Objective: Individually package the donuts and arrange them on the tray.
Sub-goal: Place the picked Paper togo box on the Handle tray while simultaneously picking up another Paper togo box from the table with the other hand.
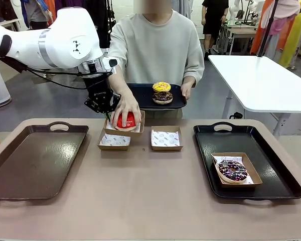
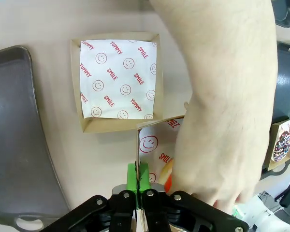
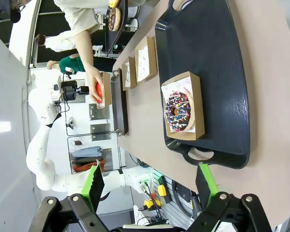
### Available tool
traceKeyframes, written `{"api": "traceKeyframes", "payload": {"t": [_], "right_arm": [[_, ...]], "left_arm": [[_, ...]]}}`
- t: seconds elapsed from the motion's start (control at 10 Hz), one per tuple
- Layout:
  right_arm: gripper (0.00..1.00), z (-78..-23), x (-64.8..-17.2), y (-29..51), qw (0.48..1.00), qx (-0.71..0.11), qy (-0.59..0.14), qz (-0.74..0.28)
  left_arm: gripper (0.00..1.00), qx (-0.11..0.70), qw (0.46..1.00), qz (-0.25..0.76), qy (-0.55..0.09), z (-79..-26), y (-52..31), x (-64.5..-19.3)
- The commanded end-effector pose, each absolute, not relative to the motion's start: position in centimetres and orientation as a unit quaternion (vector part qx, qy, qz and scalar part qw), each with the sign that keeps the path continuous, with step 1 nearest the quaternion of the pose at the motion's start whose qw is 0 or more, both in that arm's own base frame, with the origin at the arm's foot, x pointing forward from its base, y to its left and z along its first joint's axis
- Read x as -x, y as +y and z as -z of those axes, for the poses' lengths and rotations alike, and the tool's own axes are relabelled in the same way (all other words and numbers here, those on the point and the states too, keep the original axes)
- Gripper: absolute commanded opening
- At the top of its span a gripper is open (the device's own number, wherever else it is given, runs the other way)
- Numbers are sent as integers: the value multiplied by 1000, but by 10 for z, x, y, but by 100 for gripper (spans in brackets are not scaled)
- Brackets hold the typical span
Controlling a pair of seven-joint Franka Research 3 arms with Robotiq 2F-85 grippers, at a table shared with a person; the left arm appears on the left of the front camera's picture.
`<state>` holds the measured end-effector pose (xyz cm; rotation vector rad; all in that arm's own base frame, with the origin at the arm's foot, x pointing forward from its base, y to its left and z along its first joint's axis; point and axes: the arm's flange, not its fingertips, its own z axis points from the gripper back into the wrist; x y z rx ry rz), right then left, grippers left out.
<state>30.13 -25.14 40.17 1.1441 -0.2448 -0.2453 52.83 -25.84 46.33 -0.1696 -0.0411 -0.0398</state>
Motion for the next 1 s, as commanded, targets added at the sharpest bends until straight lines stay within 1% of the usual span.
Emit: {"api": "traceKeyframes", "payload": {"t": [0.0, 0.9], "right_arm": [[100, -402, -300, -252, 824, -543, -115, 113], [100, -402, -300, -252, 824, -543, -115, 113]], "left_arm": [[0, 88, 996, 17, -22, -465, -257, -524], [0, 88, 996, 17, -22, -465, -257, -524]]}}
